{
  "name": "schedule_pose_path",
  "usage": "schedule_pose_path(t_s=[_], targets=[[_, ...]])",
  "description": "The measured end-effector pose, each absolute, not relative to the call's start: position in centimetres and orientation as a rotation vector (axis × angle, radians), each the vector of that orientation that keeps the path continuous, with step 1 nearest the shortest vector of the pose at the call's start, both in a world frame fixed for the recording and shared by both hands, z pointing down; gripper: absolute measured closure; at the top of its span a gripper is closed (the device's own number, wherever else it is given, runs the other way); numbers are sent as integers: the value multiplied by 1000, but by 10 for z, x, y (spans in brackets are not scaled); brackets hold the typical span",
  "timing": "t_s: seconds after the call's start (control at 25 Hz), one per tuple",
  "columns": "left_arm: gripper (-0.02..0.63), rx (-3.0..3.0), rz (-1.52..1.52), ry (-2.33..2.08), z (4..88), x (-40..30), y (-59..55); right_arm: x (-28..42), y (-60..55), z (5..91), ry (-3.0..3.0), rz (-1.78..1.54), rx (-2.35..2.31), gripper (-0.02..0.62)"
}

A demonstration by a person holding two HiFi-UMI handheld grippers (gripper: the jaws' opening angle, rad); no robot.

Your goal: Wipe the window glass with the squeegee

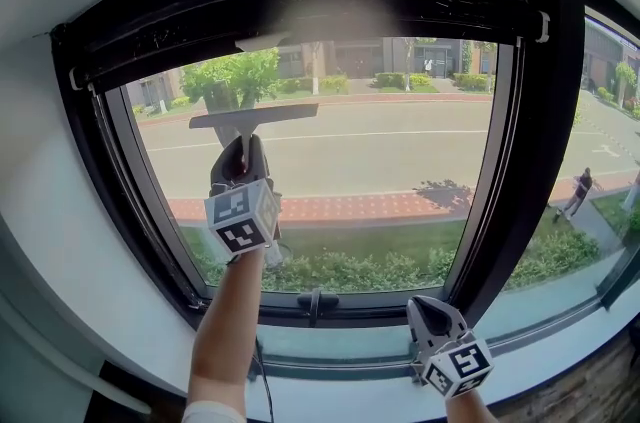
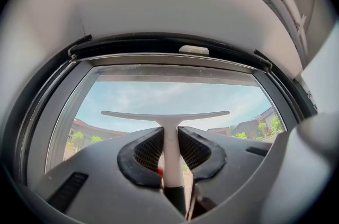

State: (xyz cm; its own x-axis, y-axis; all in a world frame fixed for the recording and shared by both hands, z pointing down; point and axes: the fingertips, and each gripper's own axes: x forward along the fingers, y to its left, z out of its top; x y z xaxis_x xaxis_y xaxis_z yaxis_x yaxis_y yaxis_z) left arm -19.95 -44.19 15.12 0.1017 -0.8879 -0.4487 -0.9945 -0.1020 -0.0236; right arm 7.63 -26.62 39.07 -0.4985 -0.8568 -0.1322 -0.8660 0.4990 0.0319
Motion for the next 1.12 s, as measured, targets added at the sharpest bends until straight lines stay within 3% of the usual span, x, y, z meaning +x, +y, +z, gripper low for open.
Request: schedule_pose_path(t_s=[1.12], targets=[[514, -2137, 330, 1927, 274, -202, -439, 58, -257, 407, 2694, 114, -1485, 584]])
